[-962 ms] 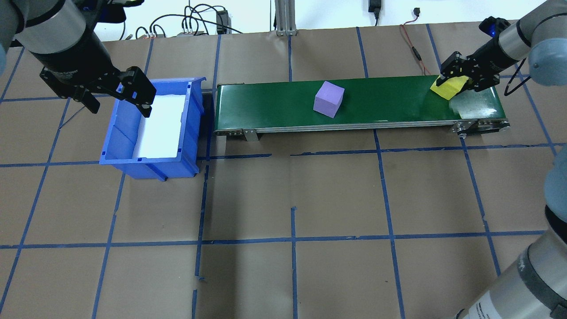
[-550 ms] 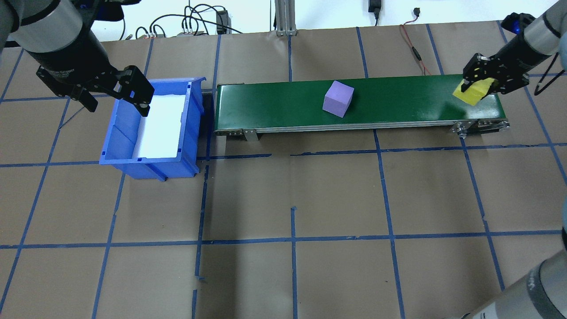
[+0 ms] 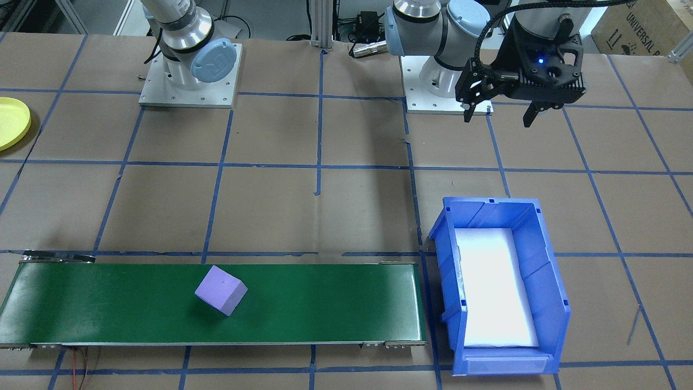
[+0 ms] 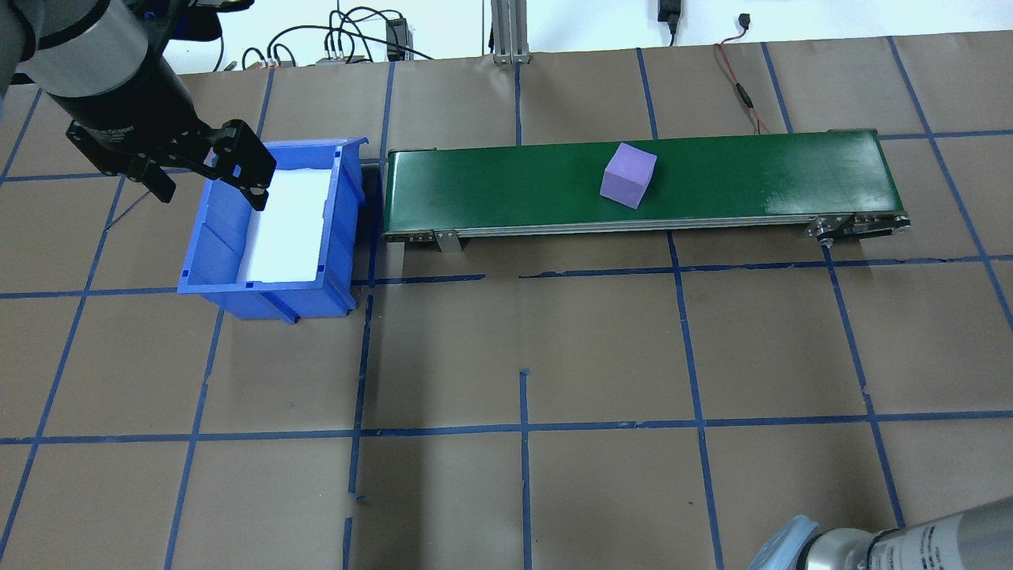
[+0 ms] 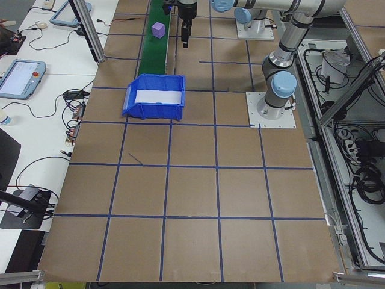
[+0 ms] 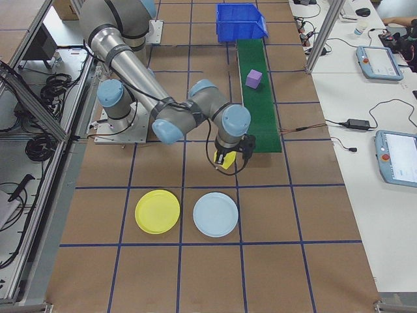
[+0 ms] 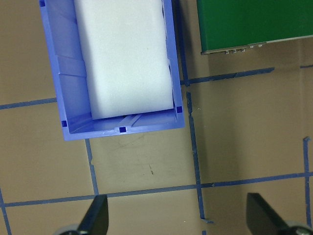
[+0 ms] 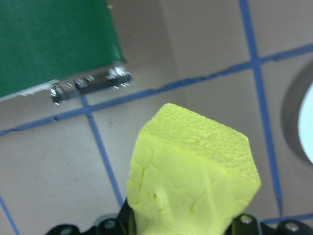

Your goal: Move block left to right into plate

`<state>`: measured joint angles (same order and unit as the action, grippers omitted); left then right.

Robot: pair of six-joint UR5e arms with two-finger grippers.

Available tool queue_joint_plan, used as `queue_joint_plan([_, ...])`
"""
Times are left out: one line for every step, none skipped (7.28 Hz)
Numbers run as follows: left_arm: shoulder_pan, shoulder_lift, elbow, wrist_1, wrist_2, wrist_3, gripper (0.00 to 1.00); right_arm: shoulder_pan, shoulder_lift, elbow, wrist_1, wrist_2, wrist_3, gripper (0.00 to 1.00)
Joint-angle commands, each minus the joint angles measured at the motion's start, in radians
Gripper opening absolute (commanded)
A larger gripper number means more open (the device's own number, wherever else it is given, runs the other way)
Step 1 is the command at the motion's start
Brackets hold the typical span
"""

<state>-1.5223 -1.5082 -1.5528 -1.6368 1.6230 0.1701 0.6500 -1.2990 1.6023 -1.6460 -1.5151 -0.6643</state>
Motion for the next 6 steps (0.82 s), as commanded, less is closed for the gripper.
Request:
queue_joint_plan([-0.003, -0.001, 0.0, 0.0, -0.009, -0.001, 1.0, -0.235, 0.006, 0.086, -0.052, -0.063, -0.243, 0.21])
queue_joint_plan([-0.003, -0.001, -0.001, 0.0, -0.009, 0.0, 1.0, -0.297, 0.006, 0.132, -0.133, -0.098, -0.324, 0.21])
queue_joint_plan([-0.004, -0.001, -0.003, -0.001, -0.008, -0.001, 1.0, -0.373, 0.01, 0.161, -0.149, -0.103, -0.374, 0.22])
queue_joint_plan([-0.004, 0.0, -0.007, -0.002, -0.008, -0.001, 1.0, -0.46, 0.021, 0.189, -0.15, -0.115, -0.42, 0.22])
queue_joint_plan([-0.004, 0.0, -0.01, -0.002, -0.008, -0.001, 1.0, -0.504, 0.03, 0.232, -0.199, -0.125, -0.431, 0.24])
queue_joint_plan([-0.004, -0.001, -0.012, 0.0, -0.009, -0.001, 1.0, -0.504, 0.029, 0.247, -0.254, -0.125, -0.461, 0.37])
